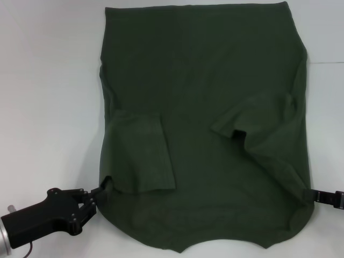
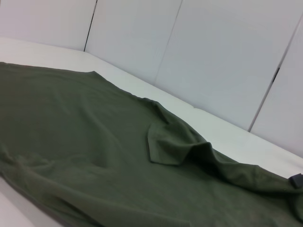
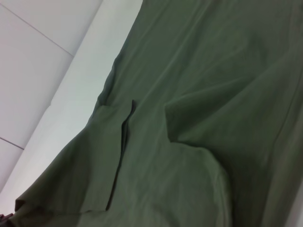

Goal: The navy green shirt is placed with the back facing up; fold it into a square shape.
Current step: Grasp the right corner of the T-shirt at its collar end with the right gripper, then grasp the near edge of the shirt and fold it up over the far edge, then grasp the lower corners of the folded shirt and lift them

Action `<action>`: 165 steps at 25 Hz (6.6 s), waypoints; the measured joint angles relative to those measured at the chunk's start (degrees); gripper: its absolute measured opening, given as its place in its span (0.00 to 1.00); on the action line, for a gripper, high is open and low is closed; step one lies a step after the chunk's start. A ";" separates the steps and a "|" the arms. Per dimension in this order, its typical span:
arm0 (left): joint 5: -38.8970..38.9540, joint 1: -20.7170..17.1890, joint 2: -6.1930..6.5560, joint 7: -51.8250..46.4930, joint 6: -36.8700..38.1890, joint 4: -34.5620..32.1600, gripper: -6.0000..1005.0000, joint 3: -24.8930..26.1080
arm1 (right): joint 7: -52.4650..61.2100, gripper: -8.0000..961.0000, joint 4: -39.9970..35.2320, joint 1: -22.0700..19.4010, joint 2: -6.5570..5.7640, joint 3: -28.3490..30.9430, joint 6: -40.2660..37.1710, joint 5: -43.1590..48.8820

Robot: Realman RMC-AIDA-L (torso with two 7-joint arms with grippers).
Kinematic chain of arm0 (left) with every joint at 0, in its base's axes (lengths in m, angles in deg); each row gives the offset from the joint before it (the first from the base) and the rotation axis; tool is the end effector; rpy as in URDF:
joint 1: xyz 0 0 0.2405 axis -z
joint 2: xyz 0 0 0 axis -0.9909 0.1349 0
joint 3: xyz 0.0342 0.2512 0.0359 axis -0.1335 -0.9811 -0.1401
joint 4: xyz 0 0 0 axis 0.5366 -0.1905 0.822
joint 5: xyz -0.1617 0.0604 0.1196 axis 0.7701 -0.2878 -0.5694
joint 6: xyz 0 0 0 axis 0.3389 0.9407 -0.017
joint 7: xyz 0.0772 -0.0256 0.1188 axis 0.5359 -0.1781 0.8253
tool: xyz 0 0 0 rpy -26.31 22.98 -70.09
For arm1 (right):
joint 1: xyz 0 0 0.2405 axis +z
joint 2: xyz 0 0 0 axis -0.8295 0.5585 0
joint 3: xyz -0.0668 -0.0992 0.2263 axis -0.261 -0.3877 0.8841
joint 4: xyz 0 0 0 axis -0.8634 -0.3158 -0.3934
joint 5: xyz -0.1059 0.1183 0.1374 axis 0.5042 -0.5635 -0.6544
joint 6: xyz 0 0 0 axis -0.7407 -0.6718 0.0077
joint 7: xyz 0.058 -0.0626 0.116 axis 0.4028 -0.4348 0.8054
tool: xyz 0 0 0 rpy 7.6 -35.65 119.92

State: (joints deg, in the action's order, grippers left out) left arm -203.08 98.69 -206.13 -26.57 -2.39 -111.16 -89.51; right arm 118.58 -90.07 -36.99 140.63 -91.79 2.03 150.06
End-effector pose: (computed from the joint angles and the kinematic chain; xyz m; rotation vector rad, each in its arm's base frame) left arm -0.3229 0.2565 -0.0247 -2.4924 -0.8480 -0.7478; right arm 0.3698 0.2695 0.0267 -2.1952 1.6792 0.6509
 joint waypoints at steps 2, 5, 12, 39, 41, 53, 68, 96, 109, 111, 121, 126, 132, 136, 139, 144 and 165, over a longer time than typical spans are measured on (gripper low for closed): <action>0.00 -0.02 -0.01 0.00 0.00 0.08 0.06 0.04 | 0.00 0.26 -0.01 -0.25 -0.01 -0.03 0.06 0.04; 0.03 -0.06 -0.01 -0.01 0.04 0.08 0.06 0.07 | -0.12 0.13 -0.04 -0.73 -0.02 0.07 0.09 0.08; 1.08 -0.24 0.06 -1.83 0.70 -0.18 0.06 0.08 | -2.51 0.02 -0.10 -2.49 -0.20 3.79 -3.48 -0.09; 0.13 -4.86 1.11 -15.06 10.78 -4.11 0.06 2.46 | -11.67 0.02 -0.81 -15.49 -0.59 17.76 -14.49 0.04; -0.51 -4.94 1.18 -15.37 11.32 -4.05 0.06 2.45 | -11.94 0.02 -1.02 -16.10 -0.74 18.22 -15.25 0.05; -2.05 -6.10 1.14 -16.23 13.95 -3.70 0.06 2.19 | -11.71 0.02 -2.21 -18.13 -0.98 19.72 -16.14 2.49; -4.72 -5.99 0.90 -17.44 15.09 -3.68 0.06 2.27 | -11.52 0.02 -3.20 -18.20 -1.22 25.24 -19.70 8.71; 2.97 28.88 1.29 -18.92 -31.17 7.75 0.06 9.55 | -9.72 0.02 1.73 21.42 -2.38 29.71 18.99 8.44; 22.48 34.07 0.23 6.40 -47.38 18.86 0.06 9.65 | -21.82 0.02 12.50 28.16 -0.66 25.45 46.02 0.11; 23.22 34.46 0.07 9.10 -48.51 20.35 0.06 9.82 | -24.16 0.02 13.47 28.18 -0.04 25.24 48.21 -1.78; 27.71 33.41 -0.15 15.42 -49.89 24.53 0.07 9.93 | -32.50 0.02 14.90 27.19 2.83 25.05 52.22 -8.05; 27.75 33.28 -0.18 15.55 -49.61 24.98 0.06 9.56 | -32.53 0.02 14.98 26.90 2.97 24.98 51.65 -8.08; 27.30 33.28 -0.14 15.54 -49.25 25.07 0.13 9.37 | -32.99 0.05 14.78 26.36 3.15 24.77 49.29 -7.85; 27.39 33.30 -0.10 15.17 -49.20 25.10 0.19 9.32 | -33.04 0.08 13.93 25.47 3.15 24.77 47.51 -8.00; 27.53 33.29 0.03 14.13 -49.02 24.91 0.24 9.31 | -33.01 0.10 12.89 24.55 3.13 24.78 45.50 -8.04; 27.30 31.70 0.18 9.63 -43.61 22.88 0.47 9.24 | -31.76 0.44 10.97 23.25 3.08 24.80 42.06 -8.10; 27.08 14.85 0.06 2.71 -15.59 13.68 0.80 -3.56 | -20.58 0.84 3.48 12.09 2.63 22.14 14.78 -7.96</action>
State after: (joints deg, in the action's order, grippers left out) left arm -175.99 113.54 -206.07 -23.85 -17.98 -97.48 -93.07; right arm 98.00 -86.59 -24.90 143.26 -69.66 16.81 142.10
